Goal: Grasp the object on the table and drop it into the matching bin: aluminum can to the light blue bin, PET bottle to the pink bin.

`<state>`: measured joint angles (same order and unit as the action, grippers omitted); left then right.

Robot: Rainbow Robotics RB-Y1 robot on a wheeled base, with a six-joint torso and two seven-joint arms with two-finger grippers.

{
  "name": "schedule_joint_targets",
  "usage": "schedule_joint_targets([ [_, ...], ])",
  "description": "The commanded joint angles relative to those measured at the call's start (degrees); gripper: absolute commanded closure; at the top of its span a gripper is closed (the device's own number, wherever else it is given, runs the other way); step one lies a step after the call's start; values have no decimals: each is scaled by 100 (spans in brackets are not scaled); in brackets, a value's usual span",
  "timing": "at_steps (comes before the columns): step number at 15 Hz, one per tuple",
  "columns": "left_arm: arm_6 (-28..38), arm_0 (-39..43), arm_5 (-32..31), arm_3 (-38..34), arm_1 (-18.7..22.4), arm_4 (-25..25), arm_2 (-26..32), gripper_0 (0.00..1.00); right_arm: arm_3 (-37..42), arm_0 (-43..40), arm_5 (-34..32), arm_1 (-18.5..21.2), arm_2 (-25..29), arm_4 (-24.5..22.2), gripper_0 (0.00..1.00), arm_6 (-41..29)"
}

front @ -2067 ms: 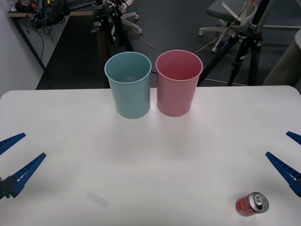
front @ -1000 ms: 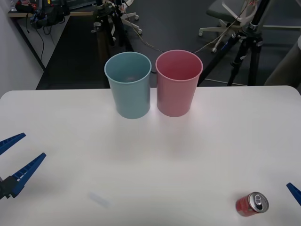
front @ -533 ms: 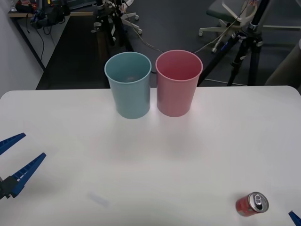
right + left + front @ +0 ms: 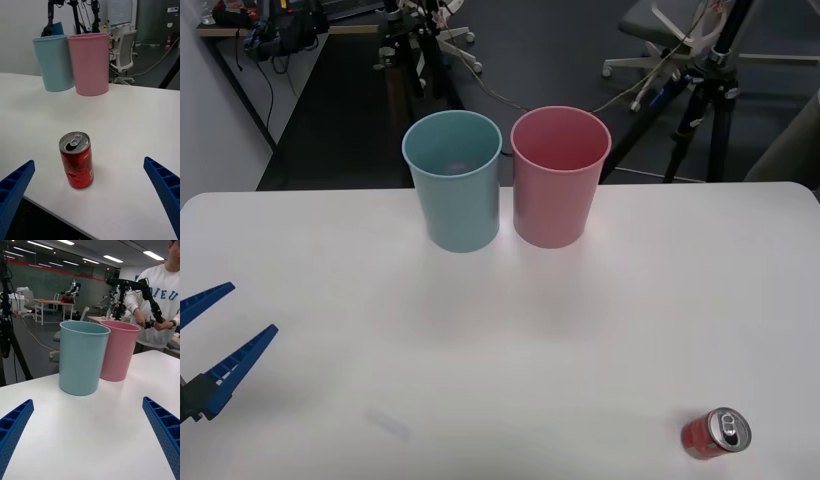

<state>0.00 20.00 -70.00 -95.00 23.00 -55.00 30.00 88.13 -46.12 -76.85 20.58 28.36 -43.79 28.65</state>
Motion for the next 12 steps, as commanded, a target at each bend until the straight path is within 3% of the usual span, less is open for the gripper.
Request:
schedule_joint_targets([
  [1,0,0,0,0,0,0,0,0,-297,-11,-137,-2,-93,63,0,466],
  [7,0,0,0,0,0,0,0,0,-833,24,-155,7,-506,283,0,1319],
  [12,0,0,0,0,0,0,0,0,-1369,402,-163,-46,-788,292,0,1574],
])
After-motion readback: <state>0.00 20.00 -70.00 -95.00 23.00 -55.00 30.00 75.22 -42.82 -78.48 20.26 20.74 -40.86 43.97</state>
